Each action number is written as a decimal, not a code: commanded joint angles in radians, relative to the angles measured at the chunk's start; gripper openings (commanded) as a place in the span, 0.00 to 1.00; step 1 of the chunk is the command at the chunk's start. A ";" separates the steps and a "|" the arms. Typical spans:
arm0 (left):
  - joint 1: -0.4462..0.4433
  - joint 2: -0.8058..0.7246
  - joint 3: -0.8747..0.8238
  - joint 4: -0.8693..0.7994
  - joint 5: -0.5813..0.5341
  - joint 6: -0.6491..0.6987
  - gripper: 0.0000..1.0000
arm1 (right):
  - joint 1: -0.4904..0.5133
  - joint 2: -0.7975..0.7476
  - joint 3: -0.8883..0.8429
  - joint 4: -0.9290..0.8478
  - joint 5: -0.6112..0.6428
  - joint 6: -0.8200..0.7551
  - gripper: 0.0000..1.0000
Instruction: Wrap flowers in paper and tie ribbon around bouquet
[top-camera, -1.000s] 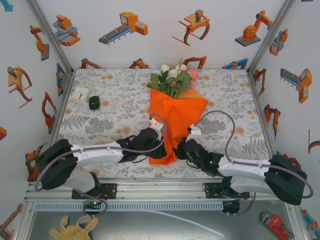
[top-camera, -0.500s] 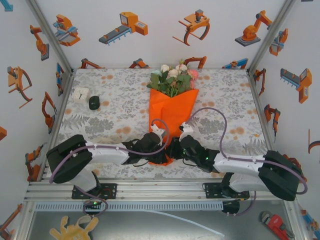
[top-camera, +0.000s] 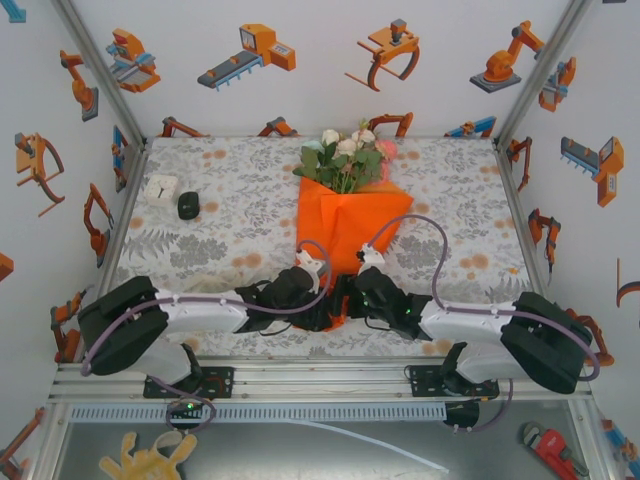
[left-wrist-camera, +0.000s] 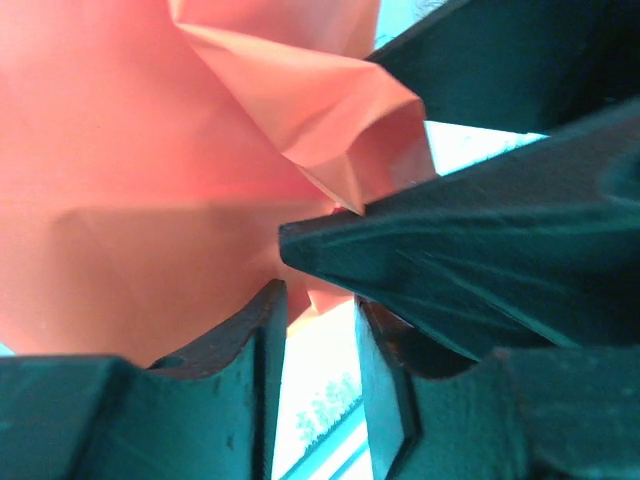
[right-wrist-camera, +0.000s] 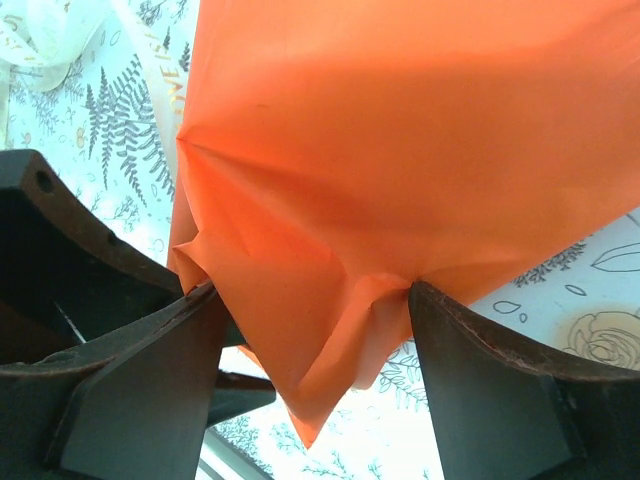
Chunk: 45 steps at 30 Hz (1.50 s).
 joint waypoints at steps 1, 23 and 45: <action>-0.005 -0.137 0.000 0.041 0.004 0.046 0.39 | 0.007 0.018 0.015 0.041 -0.074 0.023 0.66; 0.241 -0.194 0.127 -0.202 0.087 -0.338 0.68 | 0.006 0.053 -0.013 0.183 -0.171 -0.062 0.66; 0.237 -0.198 -0.071 0.022 0.086 -0.447 0.05 | -0.034 -0.173 0.083 -0.043 -0.240 -0.246 0.67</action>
